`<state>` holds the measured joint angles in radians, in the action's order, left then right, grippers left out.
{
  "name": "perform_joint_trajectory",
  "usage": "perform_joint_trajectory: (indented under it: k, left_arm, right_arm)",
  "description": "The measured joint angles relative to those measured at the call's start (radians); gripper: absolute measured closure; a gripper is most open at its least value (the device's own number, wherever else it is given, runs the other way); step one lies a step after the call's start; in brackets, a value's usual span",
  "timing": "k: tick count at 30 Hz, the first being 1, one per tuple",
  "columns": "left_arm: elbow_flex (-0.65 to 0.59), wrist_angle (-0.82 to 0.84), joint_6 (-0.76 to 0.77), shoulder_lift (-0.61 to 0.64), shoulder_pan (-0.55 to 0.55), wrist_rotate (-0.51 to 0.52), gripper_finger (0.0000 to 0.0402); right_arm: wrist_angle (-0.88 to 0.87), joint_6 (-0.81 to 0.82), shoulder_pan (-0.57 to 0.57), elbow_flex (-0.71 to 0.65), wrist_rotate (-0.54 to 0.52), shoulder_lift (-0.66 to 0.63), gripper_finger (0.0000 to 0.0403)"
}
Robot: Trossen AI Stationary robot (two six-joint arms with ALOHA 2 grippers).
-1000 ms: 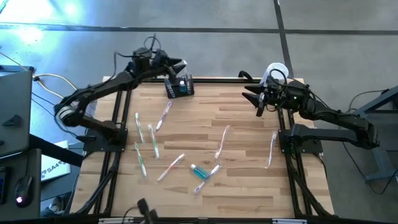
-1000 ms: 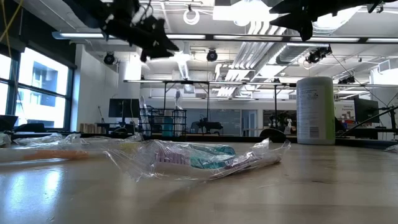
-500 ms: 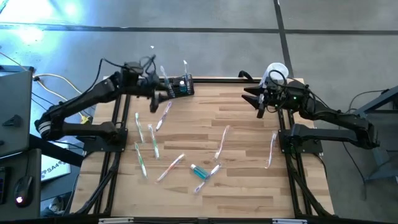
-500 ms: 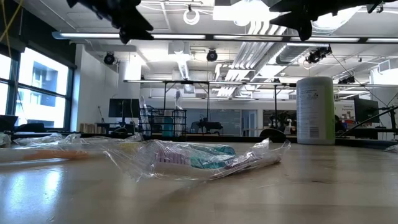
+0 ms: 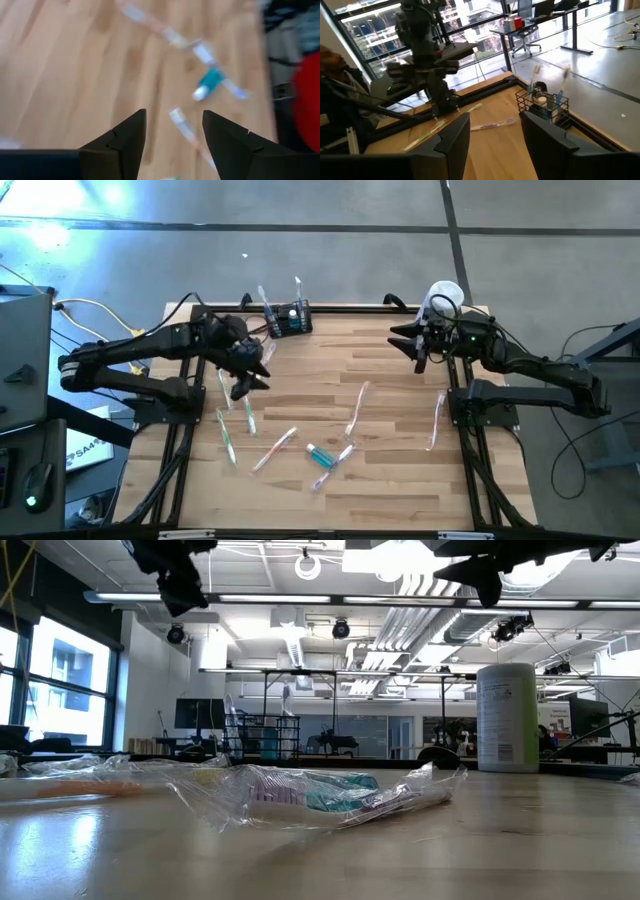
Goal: Pick & Place toothbrushing station
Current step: Put the top violet toothbrush into the black wire organizer
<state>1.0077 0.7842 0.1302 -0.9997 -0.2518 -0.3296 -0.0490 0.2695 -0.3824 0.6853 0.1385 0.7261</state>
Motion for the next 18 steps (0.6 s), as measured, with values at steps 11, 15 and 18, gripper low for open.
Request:
perform_joint_trajectory:
  k: [11,15,18]
  left_arm:
    - [-0.002,0.160,0.146,-0.052,0.004,0.233,0.0208]
    - [-0.002,0.160,0.141,-0.098,0.003,0.268,0.0208]
    - [-0.001,0.164,0.166,-0.153,0.003,0.315,0.0208]
  right_arm:
    - [-0.004,0.023,0.063,0.000,-0.005,0.000,0.0231]
    - [-0.010,0.051,0.078,0.000,-0.005,0.000,0.0231]
    - [-0.023,0.052,0.092,0.000,-0.005,0.000,0.0231]
